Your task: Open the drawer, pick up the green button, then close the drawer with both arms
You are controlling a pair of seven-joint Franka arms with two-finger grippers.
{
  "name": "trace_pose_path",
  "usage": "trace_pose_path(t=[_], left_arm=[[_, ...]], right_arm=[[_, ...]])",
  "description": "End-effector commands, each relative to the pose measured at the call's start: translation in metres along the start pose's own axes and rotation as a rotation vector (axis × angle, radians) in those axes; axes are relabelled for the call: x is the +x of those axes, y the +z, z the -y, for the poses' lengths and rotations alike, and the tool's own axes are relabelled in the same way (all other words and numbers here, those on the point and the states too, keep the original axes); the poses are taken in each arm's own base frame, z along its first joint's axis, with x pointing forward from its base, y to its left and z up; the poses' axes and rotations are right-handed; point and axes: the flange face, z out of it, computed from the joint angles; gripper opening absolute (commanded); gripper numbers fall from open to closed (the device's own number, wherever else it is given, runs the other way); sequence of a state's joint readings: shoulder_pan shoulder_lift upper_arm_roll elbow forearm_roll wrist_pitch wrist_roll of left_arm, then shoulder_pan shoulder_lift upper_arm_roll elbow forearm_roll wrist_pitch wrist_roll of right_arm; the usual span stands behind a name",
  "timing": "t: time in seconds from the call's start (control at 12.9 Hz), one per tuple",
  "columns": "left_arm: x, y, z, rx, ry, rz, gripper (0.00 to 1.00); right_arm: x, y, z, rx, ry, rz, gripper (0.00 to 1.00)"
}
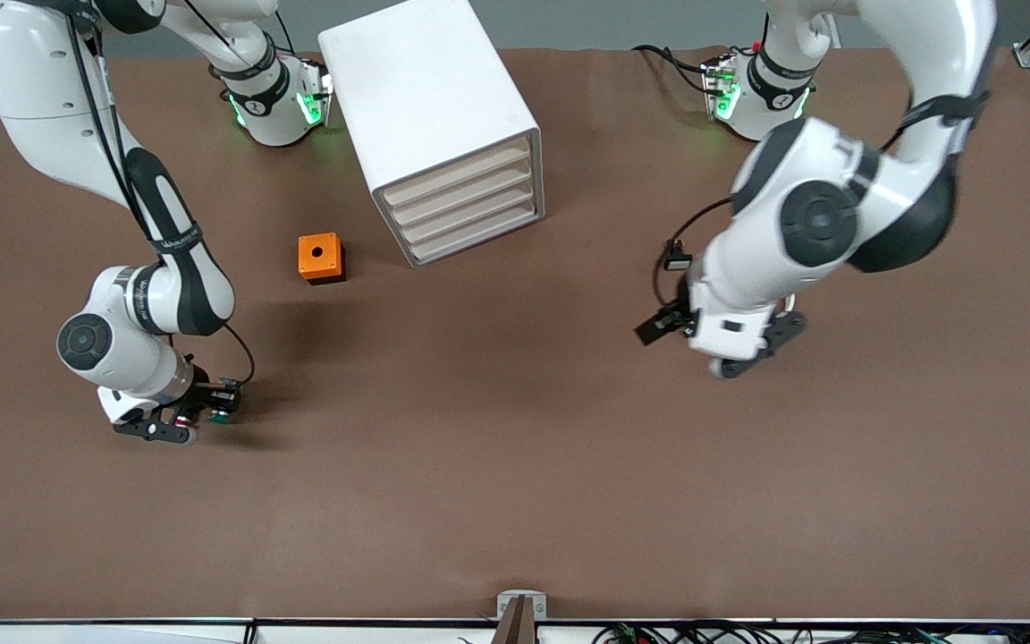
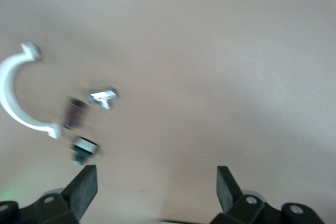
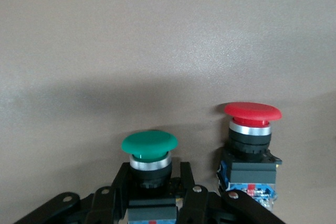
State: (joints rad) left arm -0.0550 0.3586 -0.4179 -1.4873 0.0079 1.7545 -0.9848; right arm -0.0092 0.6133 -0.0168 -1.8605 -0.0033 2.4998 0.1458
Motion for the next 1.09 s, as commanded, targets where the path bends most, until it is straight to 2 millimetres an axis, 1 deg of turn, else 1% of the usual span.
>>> trace_pose_path(t=[0.0, 0.08, 0.23, 0.31, 0.39, 0.47, 0.54, 0.62, 0.7, 0.78, 0.85, 1.01], left_arm=[[0.012, -0.060, 0.057, 0.023, 0.075, -0.059, 1.00], [0.018, -0.082, 0.080, 0.029, 0.108, -0.073, 1.00], [0.027, -0.118, 0.122, 0.043, 0.176, -0.097, 1.00], [0.032, -0.133, 0.142, 0.045, 0.208, -0.112, 1.00], [0.032, -0.148, 0.159, 0.051, 0.253, -0.127, 1.00], [0.030, -0.154, 0.166, 0.057, 0.295, -0.131, 1.00], [0.029, -0.164, 0.182, 0.068, 0.310, -0.139, 1.00], [0.028, -0.166, 0.193, 0.078, 0.321, -0.136, 1.00], [0.023, -0.170, 0.200, 0.091, 0.346, -0.127, 1.00], [0.018, -0.171, 0.206, 0.099, 0.362, -0.121, 1.00], [0.015, -0.172, 0.213, 0.102, 0.377, -0.118, 1.00], [0.016, -0.174, 0.233, 0.100, 0.426, -0.111, 1.00]], right_arm=[[0.008, 0.002, 0.001, 0.003, -0.012, -0.009, 0.00], [0.010, 0.002, 0.001, 0.003, -0.012, -0.012, 0.00], [0.011, 0.006, 0.001, 0.003, -0.012, -0.010, 0.00], [0.012, 0.006, 0.001, 0.004, -0.012, -0.019, 0.00], [0.011, 0.007, 0.000, 0.003, -0.008, -0.017, 0.09], [0.011, 0.007, 0.001, 0.006, 0.004, -0.016, 0.99], [0.011, 0.006, 0.001, 0.009, 0.011, -0.014, 1.00], [0.013, 0.003, 0.001, 0.011, 0.012, -0.018, 1.00], [0.018, -0.005, 0.001, 0.011, 0.007, -0.029, 1.00], [0.019, -0.008, 0.002, 0.007, 0.003, -0.012, 1.00], [0.023, -0.021, 0.002, 0.001, -0.004, 0.014, 1.00], [0.030, -0.063, 0.002, -0.007, -0.012, 0.044, 1.00]])
